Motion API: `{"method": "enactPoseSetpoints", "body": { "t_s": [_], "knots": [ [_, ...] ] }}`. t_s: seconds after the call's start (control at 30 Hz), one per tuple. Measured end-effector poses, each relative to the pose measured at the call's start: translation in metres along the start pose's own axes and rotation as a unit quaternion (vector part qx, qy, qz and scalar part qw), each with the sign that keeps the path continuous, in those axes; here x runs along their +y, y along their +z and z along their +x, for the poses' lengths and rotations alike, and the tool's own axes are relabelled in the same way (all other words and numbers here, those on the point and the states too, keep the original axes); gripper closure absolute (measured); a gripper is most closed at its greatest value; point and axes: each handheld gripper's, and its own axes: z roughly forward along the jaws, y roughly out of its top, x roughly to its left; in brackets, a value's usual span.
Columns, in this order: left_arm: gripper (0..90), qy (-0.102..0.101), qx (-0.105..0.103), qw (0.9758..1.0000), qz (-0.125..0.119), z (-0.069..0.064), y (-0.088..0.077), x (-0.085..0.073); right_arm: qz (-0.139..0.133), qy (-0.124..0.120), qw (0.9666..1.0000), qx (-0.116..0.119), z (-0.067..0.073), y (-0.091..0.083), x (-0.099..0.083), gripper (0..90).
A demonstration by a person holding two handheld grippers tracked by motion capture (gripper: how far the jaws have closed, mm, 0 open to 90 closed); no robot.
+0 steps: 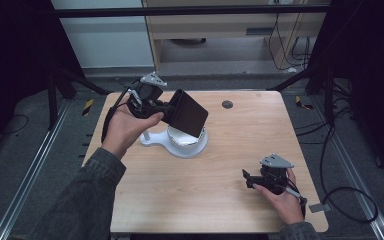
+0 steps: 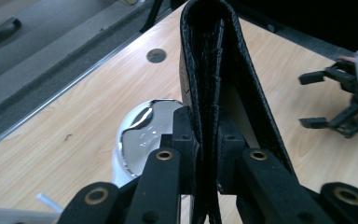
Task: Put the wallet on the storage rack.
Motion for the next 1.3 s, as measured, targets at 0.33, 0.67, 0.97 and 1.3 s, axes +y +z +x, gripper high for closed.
{"method": "enactPoseSetpoints", "body": {
  "t_s": [0.33,0.67,0.97,1.3],
  "knots": [
    [82.0,0.001,0.014,0.9991,0.039,0.010,0.027,-0.010,0.001,0.005,1.0000,0.002,-0.001,-0.001,-0.001,5.1],
    [81.8,-0.006,0.006,0.9976,0.069,0.015,0.059,-0.021,0.003,0.003,1.0000,0.005,0.000,-0.001,-0.001,5.2],
    [81.2,-0.021,-0.004,0.9970,0.074,0.022,0.079,-0.024,0.003,-0.001,1.0000,0.006,0.000,0.000,-0.001,5.5],
    [61.6,-0.019,0.056,0.9969,0.052,0.025,0.071,-0.026,0.008,-0.003,1.0000,0.005,0.000,0.001,-0.002,5.6]
  ]
}}
